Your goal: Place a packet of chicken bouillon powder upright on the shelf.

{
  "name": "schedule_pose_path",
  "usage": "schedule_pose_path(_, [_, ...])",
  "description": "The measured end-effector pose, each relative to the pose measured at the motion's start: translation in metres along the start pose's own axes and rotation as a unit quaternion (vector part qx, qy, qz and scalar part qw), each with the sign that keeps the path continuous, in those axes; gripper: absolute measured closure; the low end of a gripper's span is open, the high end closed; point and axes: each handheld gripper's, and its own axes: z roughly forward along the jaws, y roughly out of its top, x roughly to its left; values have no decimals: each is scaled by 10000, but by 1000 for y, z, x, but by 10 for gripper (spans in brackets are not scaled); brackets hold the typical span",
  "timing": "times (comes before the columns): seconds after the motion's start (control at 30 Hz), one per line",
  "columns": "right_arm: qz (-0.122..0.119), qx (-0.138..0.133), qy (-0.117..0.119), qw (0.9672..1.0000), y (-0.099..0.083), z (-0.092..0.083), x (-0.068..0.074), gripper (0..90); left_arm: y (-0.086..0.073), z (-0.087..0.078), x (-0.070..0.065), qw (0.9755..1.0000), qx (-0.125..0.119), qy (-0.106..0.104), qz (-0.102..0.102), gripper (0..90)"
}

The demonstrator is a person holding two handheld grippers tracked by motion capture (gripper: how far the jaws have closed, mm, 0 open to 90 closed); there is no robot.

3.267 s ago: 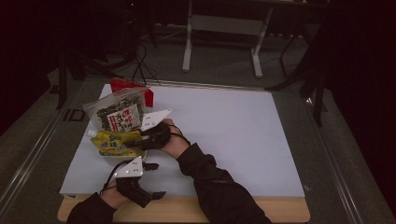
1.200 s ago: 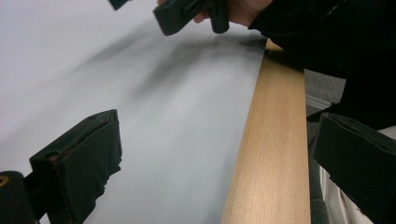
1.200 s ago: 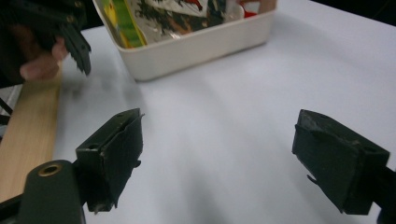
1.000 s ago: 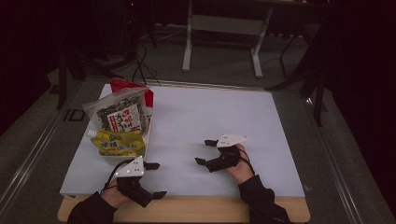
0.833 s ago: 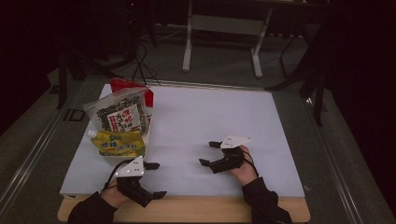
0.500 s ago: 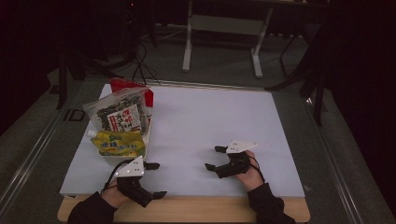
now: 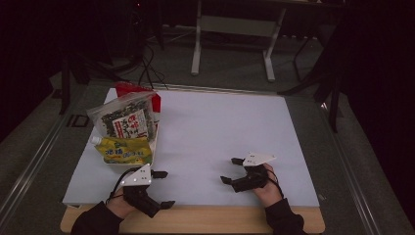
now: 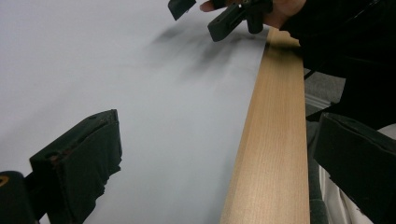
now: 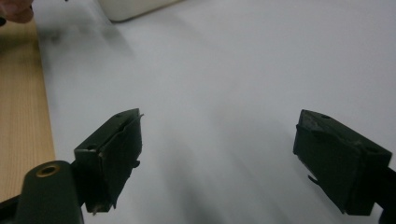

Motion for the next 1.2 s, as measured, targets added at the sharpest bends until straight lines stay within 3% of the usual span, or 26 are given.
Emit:
schedule_pose_path(0.17, [58, 63, 5, 10000, -5, 0, 0, 151, 0, 0, 0, 10000, 0, 3, -1, 21])
schedule_pose_path(0.33, [-36, 85, -125, 9999, -6, -1, 3, 148, -1, 1, 0, 10000, 9, 0, -1, 21])
schedule_pose_path(0.43, [-47, 67, -88, 9999, -6, -1, 3, 147, -1, 1, 0, 10000, 11, -1, -3, 21])
schedule_pose_path(0.67, [-153, -130, -120, 9997, -4, -2, 3, 143, -3, 3, 0, 10000, 23, 4, -29, 21])
schedule_pose_path(0.87, [-12, -380, -40, 9993, -5, -5, -2, 142, -4, 3, 0, 10000, 38, -2, -32, 21])
schedule_pose_path(1.2, [-42, -282, -20, 9996, -5, -2, -1, 140, -4, 3, 1, 10000, 46, 15, -16, 21])
